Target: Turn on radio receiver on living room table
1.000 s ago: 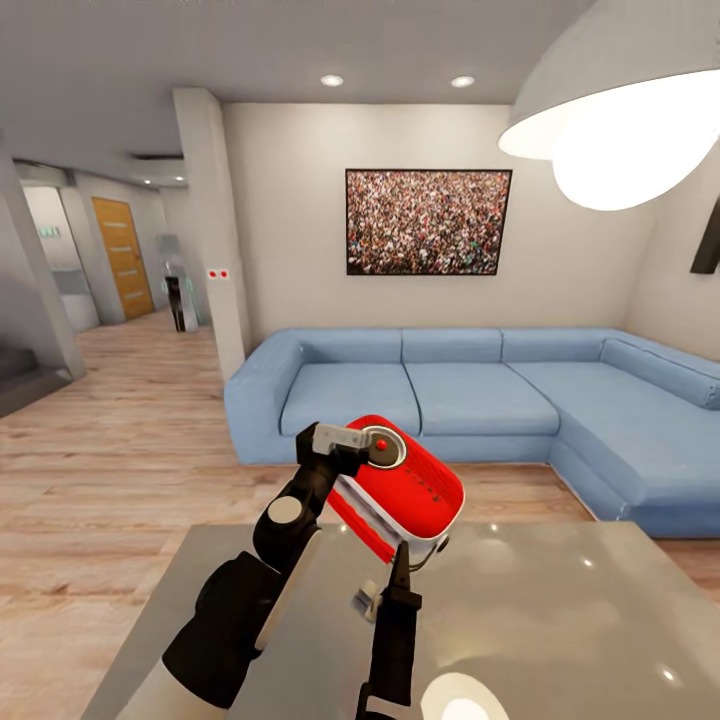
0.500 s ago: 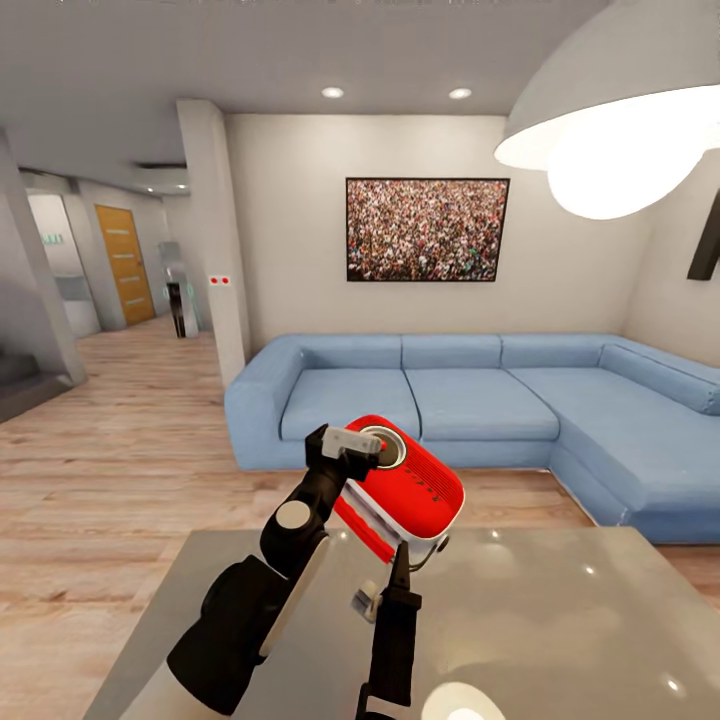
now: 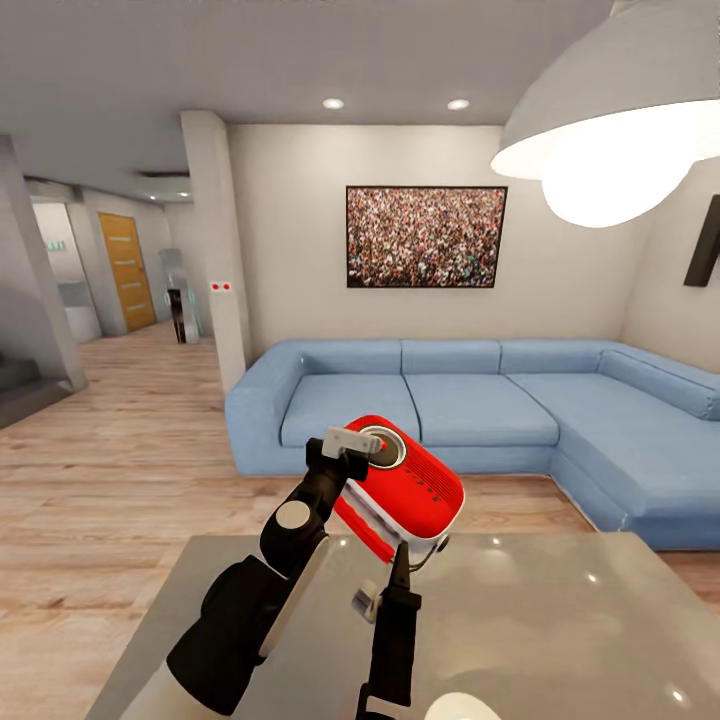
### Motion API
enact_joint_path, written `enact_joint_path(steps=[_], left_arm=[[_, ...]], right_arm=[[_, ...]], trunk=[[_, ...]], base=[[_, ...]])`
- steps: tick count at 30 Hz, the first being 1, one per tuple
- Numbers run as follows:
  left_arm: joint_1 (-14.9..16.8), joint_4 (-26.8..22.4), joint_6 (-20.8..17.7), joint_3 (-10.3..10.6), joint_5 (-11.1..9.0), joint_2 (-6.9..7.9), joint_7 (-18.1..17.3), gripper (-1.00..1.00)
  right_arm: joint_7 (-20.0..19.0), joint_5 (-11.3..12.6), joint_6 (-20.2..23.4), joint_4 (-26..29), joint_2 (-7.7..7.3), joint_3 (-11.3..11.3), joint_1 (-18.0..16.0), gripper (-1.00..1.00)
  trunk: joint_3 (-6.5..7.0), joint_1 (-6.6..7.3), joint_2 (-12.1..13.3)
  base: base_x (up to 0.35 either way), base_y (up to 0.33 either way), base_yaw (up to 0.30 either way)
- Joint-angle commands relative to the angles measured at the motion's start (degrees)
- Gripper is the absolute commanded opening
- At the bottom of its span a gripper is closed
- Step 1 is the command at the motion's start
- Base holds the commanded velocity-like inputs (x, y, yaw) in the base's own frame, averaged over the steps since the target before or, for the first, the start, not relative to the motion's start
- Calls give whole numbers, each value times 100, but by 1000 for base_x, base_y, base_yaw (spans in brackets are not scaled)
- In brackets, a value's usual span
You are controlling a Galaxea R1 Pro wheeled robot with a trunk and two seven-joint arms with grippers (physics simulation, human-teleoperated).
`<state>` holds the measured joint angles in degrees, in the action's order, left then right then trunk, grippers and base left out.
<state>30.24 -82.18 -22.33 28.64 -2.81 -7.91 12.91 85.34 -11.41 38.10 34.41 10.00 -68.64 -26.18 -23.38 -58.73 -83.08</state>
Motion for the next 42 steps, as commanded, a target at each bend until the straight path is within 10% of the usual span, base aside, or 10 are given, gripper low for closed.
enact_joint_path(steps=[1,19,42], left_arm=[[0,0,0,-1,0,0,0,-100],[0,43,0,12,-15,0,1,-100],[0,448,0,614,-132,0,-8,-100]], right_arm=[[0,-19,-4,4,0,-9,-1,-100],[8,-19,4,3,0,-9,-1,-100],[171,-19,5,4,0,-357,0,-100]], trunk=[[8,0,0],[139,0,0],[273,0,0]], base=[[0,0,0],[0,0,0],[0,0,0]])
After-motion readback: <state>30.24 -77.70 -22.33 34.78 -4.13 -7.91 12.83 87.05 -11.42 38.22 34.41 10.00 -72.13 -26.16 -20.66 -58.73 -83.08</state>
